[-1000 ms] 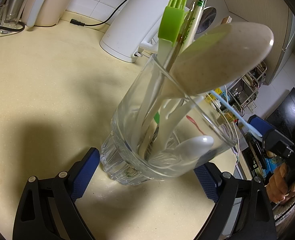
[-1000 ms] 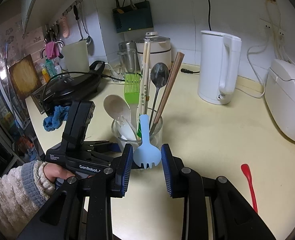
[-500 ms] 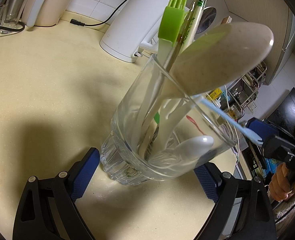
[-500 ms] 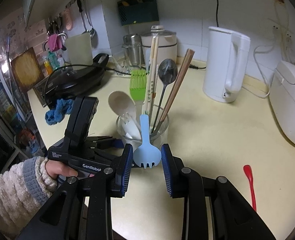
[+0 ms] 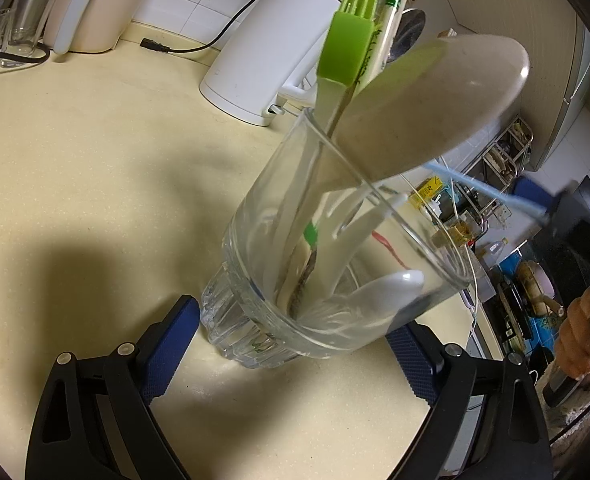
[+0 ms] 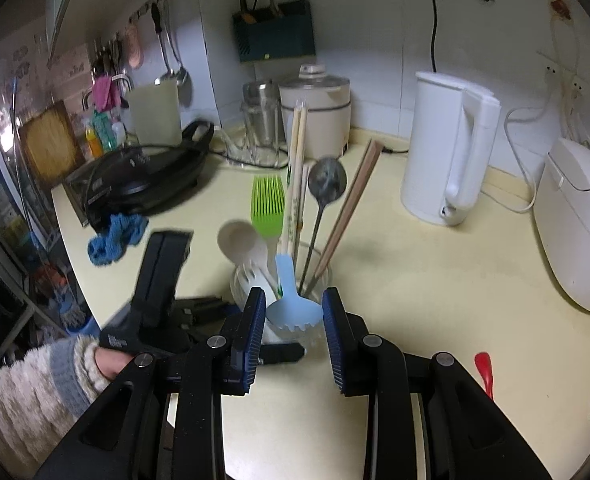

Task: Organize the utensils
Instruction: 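Lower the blue spork into the glass held by the left gripper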

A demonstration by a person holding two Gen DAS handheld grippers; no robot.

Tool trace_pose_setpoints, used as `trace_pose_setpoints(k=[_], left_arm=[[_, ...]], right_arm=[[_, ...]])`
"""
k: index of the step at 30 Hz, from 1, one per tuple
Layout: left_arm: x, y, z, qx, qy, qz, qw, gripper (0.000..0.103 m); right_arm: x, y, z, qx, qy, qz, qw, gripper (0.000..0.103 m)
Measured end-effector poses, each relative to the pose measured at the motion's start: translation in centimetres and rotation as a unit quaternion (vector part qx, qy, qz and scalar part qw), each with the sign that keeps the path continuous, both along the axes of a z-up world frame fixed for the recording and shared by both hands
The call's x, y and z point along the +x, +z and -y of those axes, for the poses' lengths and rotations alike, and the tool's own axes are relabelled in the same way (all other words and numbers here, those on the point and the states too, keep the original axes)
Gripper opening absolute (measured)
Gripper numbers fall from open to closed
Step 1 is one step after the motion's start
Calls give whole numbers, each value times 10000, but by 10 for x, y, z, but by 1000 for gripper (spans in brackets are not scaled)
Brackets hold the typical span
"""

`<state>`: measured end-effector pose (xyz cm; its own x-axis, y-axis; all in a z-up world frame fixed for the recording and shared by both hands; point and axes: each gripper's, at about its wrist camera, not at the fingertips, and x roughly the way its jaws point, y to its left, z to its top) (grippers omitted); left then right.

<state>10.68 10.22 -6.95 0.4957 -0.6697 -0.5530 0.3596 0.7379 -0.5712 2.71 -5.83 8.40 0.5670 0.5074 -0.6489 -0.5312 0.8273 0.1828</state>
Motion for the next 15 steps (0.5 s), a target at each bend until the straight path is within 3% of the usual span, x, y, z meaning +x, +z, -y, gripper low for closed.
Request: trace_pose_setpoints(k=[15], left_arm=[[0, 0, 0, -3, -1, 1, 10000, 94]], right_arm=[[19, 27, -5, 419, -95, 200, 9989, 30]])
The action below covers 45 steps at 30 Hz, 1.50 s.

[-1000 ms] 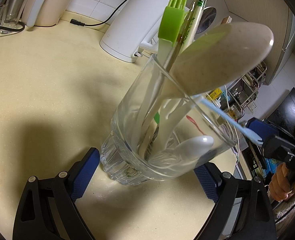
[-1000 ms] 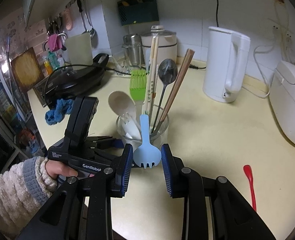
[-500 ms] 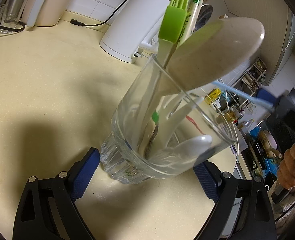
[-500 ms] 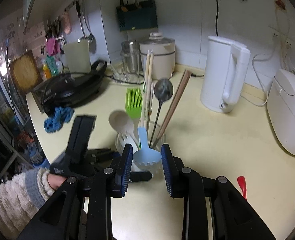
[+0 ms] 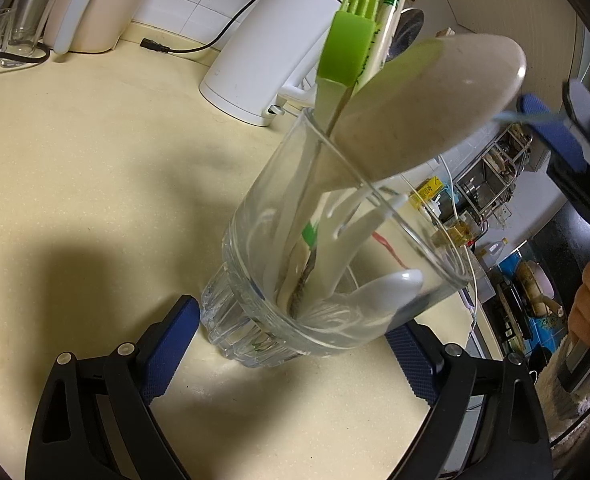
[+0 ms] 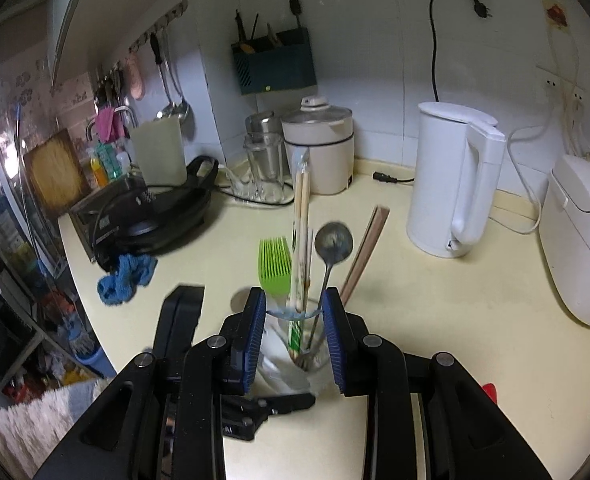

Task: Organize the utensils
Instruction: 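Lower the blue spork into the glass held by the left gripper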

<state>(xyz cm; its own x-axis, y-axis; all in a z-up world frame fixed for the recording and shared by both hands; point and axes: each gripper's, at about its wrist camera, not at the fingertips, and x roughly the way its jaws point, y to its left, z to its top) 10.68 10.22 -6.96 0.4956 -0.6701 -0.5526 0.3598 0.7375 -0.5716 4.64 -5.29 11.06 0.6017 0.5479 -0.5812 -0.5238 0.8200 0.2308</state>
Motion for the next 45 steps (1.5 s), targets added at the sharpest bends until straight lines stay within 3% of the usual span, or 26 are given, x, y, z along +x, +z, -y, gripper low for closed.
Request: trace_pose_setpoints(k=[9, 19, 33, 45], left_arm=[[0, 0, 0, 2, 0, -1, 10000, 94], [0, 0, 0, 1, -1, 0, 10000, 94], [0, 0, 0, -2, -1, 0, 10000, 94], [0, 0, 0, -2, -1, 0, 10000, 94]], right_arm=[[-7, 3, 7, -165, 68, 3, 9998, 30], [2, -16, 1, -532, 103, -352, 9979, 30], [21, -19, -7, -267, -46, -441, 9987, 30], [9, -11, -13, -842, 219, -265, 9959, 30]])
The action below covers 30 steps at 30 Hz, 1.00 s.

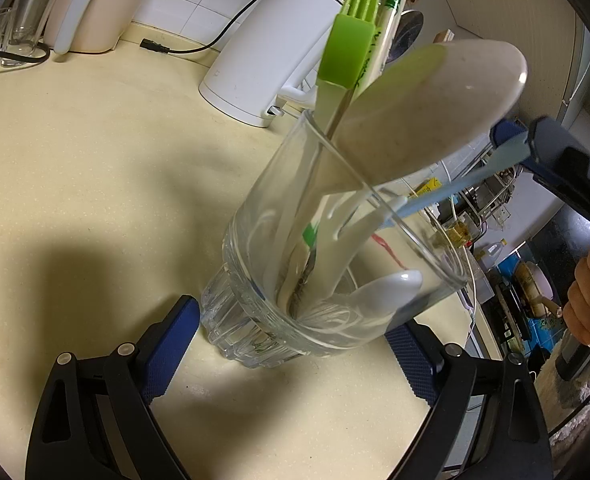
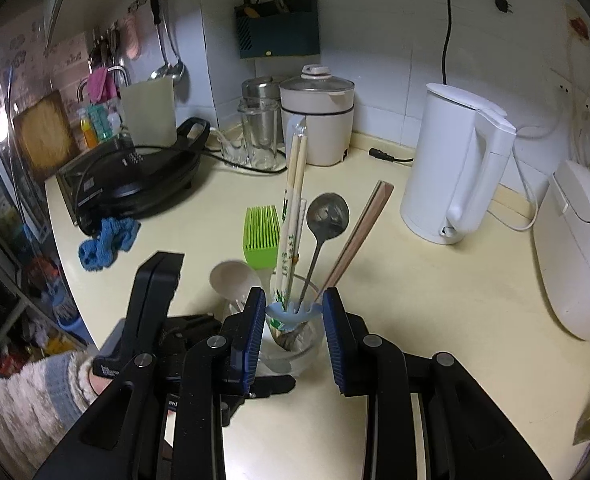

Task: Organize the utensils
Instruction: 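Lower the blue spork into the glass held by the left gripper, then open the right gripper and pull it back from the glass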

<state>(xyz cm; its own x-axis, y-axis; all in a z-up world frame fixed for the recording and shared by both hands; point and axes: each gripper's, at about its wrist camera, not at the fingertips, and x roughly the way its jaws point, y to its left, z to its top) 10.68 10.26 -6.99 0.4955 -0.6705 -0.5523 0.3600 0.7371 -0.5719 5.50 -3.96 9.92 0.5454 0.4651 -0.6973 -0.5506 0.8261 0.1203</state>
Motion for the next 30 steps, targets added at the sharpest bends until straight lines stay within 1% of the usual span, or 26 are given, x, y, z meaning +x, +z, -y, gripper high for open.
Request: trace_pose_setpoints(k=[6, 13, 18, 21, 28, 30], left_arm=[[0, 0, 0, 0, 0, 0, 10000, 94], [0, 0, 0, 0, -1, 0, 10000, 94], [0, 0, 0, 0, -1, 0, 10000, 94], [0, 0, 0, -1, -1, 0, 10000, 94], [0, 0, 0, -2, -1, 0, 10000, 94], [0, 0, 0, -2, -1, 0, 10000, 94]], right_arm=[[5, -4, -5, -301, 66, -77, 9995, 30], [7, -9, -9, -347, 136, -141, 9992, 30], [7, -9, -12, -392, 57, -116, 9991, 30], [7, -8, -10, -308, -43, -94, 9995, 30], [6, -4, 3, 12, -194, -57, 9998, 37], [4, -2, 9, 105, -235, -22, 9997, 37]])
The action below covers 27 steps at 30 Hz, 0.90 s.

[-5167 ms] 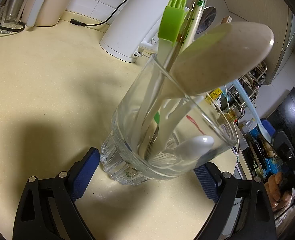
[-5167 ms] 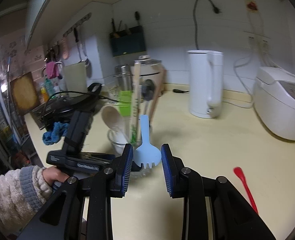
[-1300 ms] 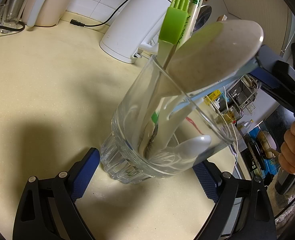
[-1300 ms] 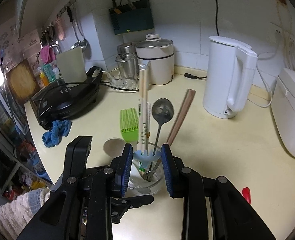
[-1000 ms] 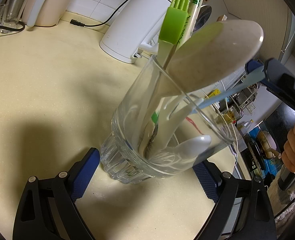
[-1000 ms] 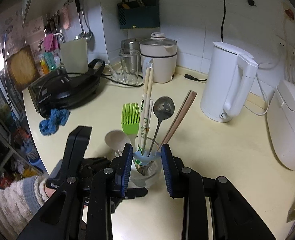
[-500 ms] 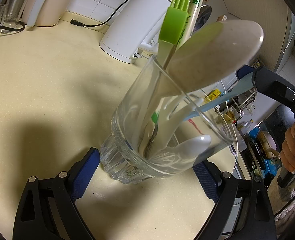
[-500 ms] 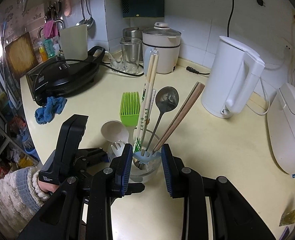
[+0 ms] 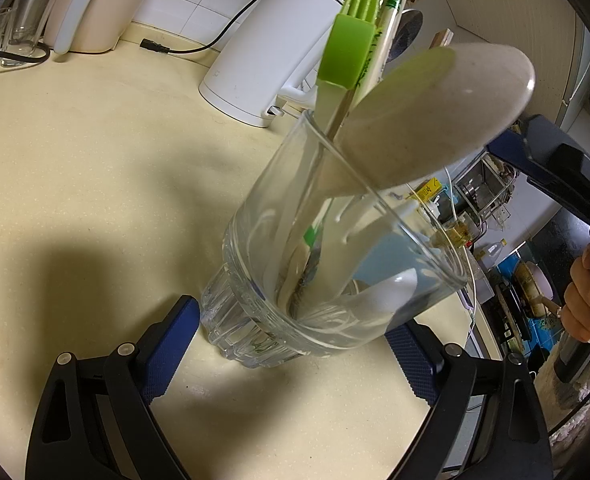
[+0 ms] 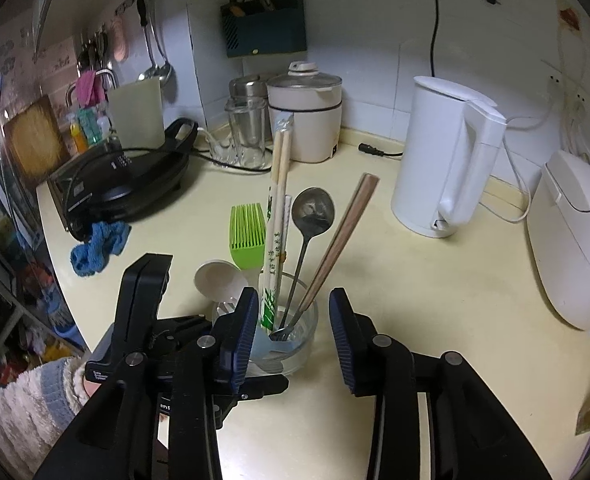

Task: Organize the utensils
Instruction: 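Open the right gripper and pull it back from the glass, then move the right gripper over the counter to the red spatula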

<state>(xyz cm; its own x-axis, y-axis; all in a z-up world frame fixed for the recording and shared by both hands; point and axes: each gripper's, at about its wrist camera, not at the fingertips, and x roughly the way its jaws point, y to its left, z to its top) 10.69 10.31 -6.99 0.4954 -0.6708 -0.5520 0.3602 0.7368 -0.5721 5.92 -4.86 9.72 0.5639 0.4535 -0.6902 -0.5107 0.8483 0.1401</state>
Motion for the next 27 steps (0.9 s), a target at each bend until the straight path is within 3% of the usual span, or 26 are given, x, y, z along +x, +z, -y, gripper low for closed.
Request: trace_pose_setpoints(k=[11, 21, 27], left_arm=[[0, 0, 0, -1, -1, 0, 10000, 94], [0, 0, 0, -1, -1, 0, 10000, 94], [0, 0, 0, -1, -1, 0, 10000, 94]], right_arm=[[-18, -14, 42, 507, -344, 95, 9981, 37], [-40, -76, 99, 1158, -1159, -451, 9855, 37], [-68, -114, 140, 1273, -1692, -670, 9750, 37]])
